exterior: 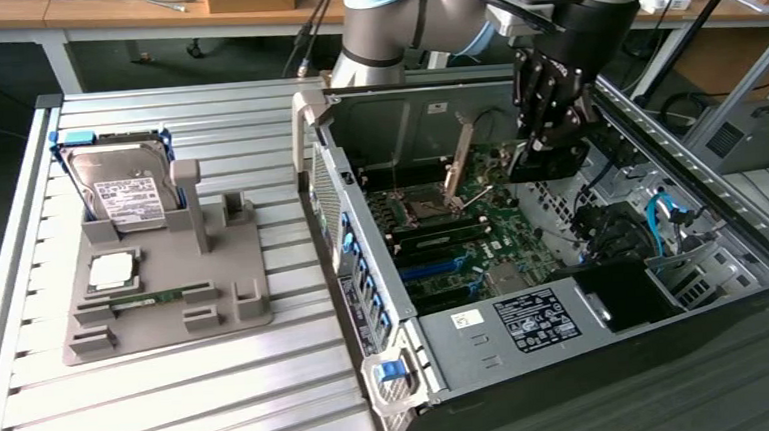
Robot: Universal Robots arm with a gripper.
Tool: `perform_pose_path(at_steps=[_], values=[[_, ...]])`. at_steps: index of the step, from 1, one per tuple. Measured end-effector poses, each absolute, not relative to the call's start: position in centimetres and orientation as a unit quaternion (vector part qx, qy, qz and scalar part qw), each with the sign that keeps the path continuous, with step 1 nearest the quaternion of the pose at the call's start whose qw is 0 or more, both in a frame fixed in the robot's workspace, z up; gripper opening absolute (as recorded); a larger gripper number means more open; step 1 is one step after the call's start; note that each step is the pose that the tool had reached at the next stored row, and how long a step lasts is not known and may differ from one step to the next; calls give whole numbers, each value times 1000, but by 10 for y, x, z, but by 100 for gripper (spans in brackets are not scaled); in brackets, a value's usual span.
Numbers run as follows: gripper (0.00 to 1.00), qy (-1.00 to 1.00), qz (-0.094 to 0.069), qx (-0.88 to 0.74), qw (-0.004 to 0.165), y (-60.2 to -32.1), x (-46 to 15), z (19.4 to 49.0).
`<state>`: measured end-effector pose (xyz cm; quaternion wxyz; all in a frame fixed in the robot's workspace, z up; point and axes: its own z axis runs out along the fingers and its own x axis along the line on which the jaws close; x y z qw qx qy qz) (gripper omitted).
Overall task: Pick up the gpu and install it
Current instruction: 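Insert the gpu into the slot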
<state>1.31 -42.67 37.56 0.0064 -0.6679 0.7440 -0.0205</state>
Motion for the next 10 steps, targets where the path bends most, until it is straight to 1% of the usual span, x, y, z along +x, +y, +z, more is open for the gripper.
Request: perform_pose_path(at_steps=[10], values=[[27,744,-21,-668,6,-430,8,373]])
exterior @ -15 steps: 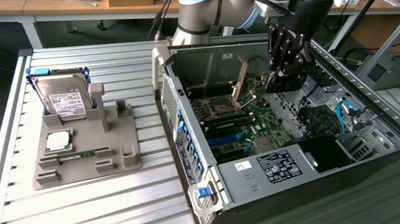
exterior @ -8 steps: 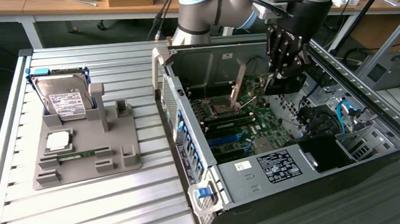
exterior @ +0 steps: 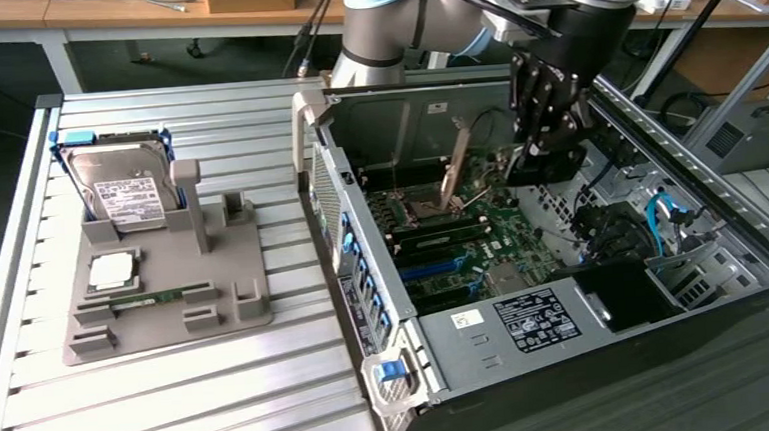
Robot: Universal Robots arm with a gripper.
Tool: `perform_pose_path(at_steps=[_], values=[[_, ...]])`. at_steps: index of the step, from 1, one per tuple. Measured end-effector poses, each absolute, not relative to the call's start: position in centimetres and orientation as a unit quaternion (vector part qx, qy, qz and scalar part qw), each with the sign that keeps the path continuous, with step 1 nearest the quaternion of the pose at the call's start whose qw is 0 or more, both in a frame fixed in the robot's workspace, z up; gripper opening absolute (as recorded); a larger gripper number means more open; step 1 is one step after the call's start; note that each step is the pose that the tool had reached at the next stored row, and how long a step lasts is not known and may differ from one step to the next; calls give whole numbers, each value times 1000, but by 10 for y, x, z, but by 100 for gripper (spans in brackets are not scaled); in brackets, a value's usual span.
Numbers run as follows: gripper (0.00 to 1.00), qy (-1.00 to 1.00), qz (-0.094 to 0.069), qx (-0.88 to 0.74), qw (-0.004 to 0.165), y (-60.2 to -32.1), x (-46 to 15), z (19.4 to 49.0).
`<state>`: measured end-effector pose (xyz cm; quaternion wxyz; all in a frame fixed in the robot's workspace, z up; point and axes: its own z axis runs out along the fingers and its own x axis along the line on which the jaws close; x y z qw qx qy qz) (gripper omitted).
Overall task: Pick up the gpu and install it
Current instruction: 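Insert the gpu into the slot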
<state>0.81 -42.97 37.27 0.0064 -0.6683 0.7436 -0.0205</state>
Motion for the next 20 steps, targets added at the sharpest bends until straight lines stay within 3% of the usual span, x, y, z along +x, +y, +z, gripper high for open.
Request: perform_pose_path(at_steps=[20], values=[[27,743,-20,-669,6,-435,-8,364]])
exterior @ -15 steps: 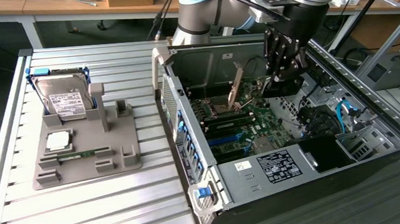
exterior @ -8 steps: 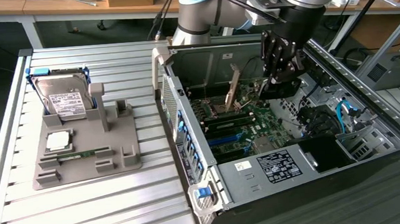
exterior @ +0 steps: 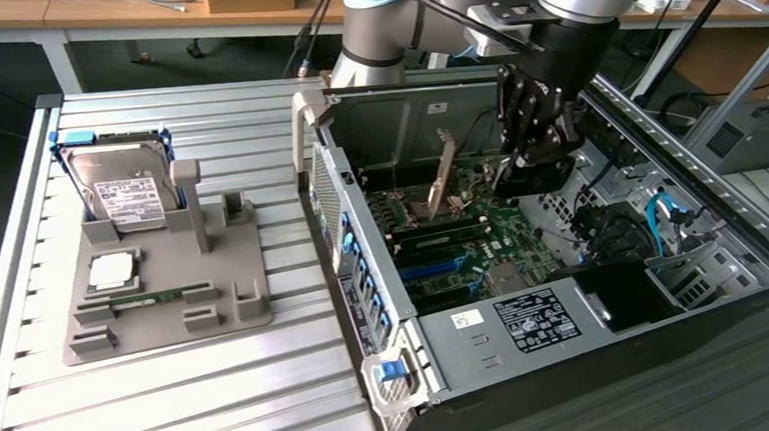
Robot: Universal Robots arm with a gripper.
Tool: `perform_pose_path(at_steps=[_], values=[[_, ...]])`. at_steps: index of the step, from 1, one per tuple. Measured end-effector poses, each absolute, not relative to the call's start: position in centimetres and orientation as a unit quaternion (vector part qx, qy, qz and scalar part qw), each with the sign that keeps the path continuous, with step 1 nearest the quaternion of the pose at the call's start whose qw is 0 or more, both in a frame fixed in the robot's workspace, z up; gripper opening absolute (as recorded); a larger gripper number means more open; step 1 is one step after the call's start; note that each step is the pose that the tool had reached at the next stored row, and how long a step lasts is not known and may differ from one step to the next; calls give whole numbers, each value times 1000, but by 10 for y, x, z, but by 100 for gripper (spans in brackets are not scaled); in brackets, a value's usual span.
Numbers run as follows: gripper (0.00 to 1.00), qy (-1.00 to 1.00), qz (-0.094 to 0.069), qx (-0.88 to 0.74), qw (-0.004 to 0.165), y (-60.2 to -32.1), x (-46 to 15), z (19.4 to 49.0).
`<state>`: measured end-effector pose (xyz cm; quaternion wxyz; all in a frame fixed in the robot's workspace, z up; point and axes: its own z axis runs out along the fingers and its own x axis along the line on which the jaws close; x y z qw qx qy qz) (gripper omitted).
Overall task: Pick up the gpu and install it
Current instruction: 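Insert the gpu into the slot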
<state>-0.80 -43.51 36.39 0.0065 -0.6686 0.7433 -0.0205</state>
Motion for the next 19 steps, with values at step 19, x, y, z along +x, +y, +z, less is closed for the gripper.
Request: perform_pose_path(at_steps=[19], values=[[27,743,-20,-669,6,-439,-20,353]])
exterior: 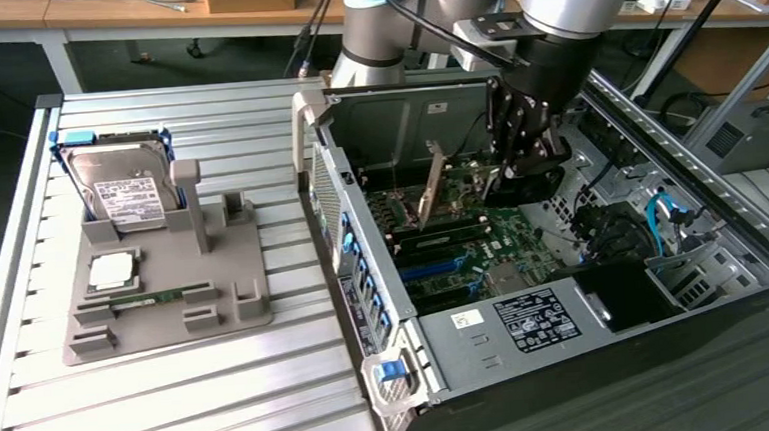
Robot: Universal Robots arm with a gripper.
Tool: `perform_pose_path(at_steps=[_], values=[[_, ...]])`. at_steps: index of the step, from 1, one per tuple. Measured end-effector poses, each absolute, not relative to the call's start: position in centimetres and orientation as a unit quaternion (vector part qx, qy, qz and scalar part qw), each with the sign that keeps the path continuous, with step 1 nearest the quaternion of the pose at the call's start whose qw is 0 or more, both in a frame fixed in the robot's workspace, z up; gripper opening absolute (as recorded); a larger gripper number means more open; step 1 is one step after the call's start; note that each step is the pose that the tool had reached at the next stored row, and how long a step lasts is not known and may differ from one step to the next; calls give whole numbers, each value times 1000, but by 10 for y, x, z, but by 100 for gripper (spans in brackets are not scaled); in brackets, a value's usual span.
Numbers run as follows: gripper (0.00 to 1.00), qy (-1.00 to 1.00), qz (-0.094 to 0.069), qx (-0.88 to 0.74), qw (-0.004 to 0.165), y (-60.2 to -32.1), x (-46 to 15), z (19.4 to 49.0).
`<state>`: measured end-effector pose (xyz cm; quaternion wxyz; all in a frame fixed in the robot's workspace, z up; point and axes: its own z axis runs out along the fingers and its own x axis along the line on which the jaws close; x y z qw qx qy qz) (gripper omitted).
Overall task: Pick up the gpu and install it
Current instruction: 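Insert the gpu into the slot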
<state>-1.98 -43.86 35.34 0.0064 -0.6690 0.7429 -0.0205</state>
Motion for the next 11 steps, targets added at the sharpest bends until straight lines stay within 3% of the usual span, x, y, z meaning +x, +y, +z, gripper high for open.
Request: perform_pose_path(at_steps=[11], values=[[27,691,-20,-722,8,-439,-21,350]])
